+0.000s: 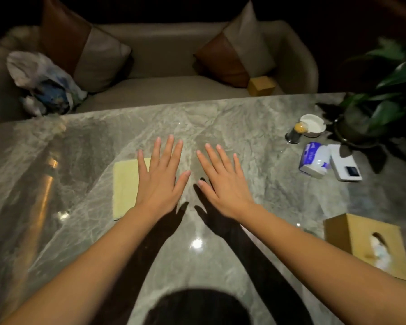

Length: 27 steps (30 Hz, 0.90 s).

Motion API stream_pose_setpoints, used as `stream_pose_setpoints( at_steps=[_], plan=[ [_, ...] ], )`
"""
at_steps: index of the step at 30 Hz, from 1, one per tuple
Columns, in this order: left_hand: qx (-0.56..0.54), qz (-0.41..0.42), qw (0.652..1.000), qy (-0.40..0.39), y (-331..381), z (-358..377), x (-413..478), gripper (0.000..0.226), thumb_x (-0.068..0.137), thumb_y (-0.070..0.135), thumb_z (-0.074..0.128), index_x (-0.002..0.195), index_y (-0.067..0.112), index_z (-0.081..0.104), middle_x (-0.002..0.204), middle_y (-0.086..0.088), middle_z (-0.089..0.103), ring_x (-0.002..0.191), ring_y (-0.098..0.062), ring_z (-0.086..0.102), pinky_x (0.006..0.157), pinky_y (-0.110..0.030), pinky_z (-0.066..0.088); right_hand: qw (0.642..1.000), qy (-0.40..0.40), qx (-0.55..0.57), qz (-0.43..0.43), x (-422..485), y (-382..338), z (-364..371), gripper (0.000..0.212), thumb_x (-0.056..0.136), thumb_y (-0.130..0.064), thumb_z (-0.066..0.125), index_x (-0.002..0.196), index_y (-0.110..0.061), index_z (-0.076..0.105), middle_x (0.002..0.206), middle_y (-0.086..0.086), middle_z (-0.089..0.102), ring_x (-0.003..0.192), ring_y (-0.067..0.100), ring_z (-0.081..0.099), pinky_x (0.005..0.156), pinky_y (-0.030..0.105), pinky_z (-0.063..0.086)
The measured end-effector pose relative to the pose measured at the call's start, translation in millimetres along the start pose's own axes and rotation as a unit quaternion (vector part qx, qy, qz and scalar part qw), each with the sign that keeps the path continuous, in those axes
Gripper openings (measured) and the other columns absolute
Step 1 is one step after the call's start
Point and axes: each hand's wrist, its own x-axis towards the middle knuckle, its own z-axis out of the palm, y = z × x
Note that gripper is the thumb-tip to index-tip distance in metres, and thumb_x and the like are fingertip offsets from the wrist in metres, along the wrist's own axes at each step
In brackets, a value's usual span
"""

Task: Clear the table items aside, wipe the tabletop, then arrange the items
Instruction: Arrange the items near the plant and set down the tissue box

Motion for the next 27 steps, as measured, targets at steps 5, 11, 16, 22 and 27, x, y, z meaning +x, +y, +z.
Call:
stream_pose_setpoints(
  at_steps=[5, 11, 16, 22, 27],
  plan=[
    [-0.010, 0.031, 0.999, -0.003, 62, -9, 11, 0.066, 0.090, 0.056, 0.008, 0.147, 0.029, -0.013, 0.158, 0.005, -0.016, 0.143, -0.016, -0.023, 0.114, -0.045, -0.018, 0.999, 0.024, -0.002, 0.034, -24, 43, -37, 0.064, 0.096, -0.050, 0.023, 0.151, -0.029, -0.001, 0.161, -0.003, -0.006, 0.146, 0.017, -0.014, 0.117, 0.046, -0.007],
    [-0.035, 0.045, 0.998, -0.015, 134, -6, 26, 0.066, 0.089, 0.057, 0.006, 0.145, 0.032, -0.017, 0.157, 0.008, -0.019, 0.142, -0.013, -0.026, 0.113, -0.044, -0.020, 0.997, 0.019, -0.030, 0.073, -53, 111, -75, 0.066, 0.092, -0.053, 0.018, 0.151, -0.030, 0.000, 0.160, -0.006, -0.007, 0.146, 0.015, -0.014, 0.116, 0.046, -0.005],
    [-0.034, 0.072, 0.997, -0.015, 188, 1, 55, 0.065, 0.090, 0.056, 0.009, 0.144, 0.033, -0.020, 0.156, 0.008, -0.022, 0.141, -0.013, -0.028, 0.113, -0.044, -0.021, 0.994, 0.020, -0.036, 0.104, -73, 165, -97, 0.066, 0.092, -0.054, 0.016, 0.151, -0.032, -0.004, 0.159, -0.008, -0.011, 0.145, 0.014, -0.016, 0.115, 0.043, -0.009],
    [-0.037, 0.086, 0.995, -0.039, 251, 30, 81, 0.067, 0.089, 0.056, 0.007, 0.146, 0.030, -0.019, 0.155, 0.008, -0.024, 0.141, -0.014, -0.028, 0.113, -0.045, -0.019, 0.990, 0.002, -0.034, 0.134, -93, 228, -101, 0.067, 0.091, -0.056, 0.011, 0.151, -0.030, -0.002, 0.157, -0.007, -0.012, 0.146, 0.018, -0.013, 0.116, 0.044, -0.007],
    [-0.026, 0.079, 0.995, -0.060, 286, 55, 95, 0.070, 0.086, 0.058, 0.003, 0.146, 0.029, -0.018, 0.157, 0.007, -0.021, 0.142, -0.015, -0.027, 0.115, -0.046, -0.016, 0.988, -0.017, -0.033, 0.147, -105, 274, -100, 0.068, 0.090, -0.057, 0.007, 0.149, -0.029, -0.007, 0.159, -0.005, -0.010, 0.147, 0.018, -0.012, 0.117, 0.045, -0.003]
  ],
)
